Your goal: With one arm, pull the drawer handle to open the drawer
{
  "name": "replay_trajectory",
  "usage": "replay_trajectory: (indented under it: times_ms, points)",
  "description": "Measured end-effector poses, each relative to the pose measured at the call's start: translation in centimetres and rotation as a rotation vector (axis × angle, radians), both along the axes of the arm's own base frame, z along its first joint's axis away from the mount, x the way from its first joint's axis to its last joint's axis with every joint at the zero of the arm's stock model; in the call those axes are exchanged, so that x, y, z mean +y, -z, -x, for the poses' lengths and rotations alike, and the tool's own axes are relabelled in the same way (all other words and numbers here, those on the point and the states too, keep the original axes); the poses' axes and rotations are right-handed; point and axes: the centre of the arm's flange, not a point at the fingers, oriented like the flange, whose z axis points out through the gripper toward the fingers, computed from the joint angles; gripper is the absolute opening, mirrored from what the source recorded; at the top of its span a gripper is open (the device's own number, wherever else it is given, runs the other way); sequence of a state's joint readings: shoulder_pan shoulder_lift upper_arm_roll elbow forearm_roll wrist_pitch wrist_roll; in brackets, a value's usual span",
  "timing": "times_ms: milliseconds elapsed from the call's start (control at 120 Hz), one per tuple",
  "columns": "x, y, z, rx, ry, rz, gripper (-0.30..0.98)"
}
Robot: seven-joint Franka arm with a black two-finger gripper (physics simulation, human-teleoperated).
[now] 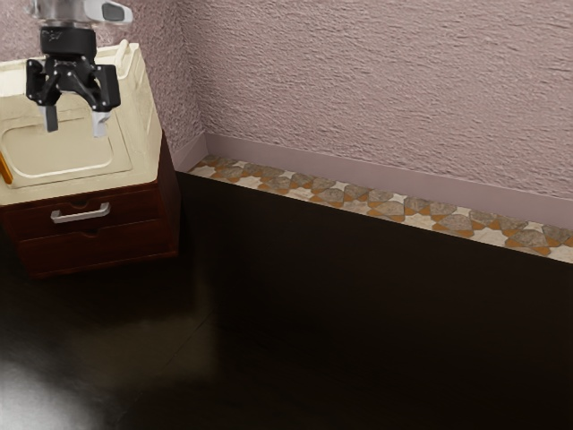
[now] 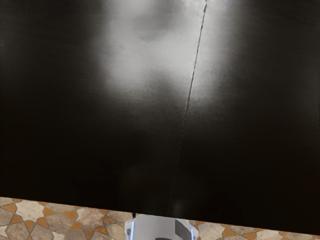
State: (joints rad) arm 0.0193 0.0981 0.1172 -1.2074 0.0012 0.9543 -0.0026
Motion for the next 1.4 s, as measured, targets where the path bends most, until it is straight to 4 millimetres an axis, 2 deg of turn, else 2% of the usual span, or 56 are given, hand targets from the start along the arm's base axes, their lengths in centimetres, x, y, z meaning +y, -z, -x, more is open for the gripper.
replay_trajectory:
  times_ms: [108, 200, 317, 358, 517, 717, 767, 892, 992, 1108, 1275, 1400]
  points:
    - [0.0, -0.5, -2.2, -0.152, 0.008, -0.02, 0.69]
    - [0.1, -1.4, -3.0, -0.239, 0.007, -0.029, 0.69]
    - [-0.4, -9.7, -0.1, -0.443, 0.016, -0.093, 0.69]
    - [-1.1, -11.5, 0.6, -0.486, 0.027, -0.114, 0.69]
    - [-3.0, -11.4, -0.7, -0.508, 0.065, -0.142, 0.69]
    - [-1.1, -10.2, -1.5, -0.489, 0.032, -0.165, 0.69]
    - [-1.2, -8.2, -0.9, -0.441, 0.041, -0.158, 0.69]
    - [-1.1, 0.1, 3.7, -0.344, 0.107, -0.125, 0.69]
    - [-0.3, 5.6, 5.5, -0.327, 0.164, -0.104, 0.69]
    - [0.9, 9.8, 6.4, -0.341, 0.242, -0.088, 0.69]
    - [2.3, 13.4, 7.2, -0.37, 0.366, -0.066, 0.69]
    - [6.3, 16.7, 7.2, -0.388, 0.419, -0.037, 0.69]
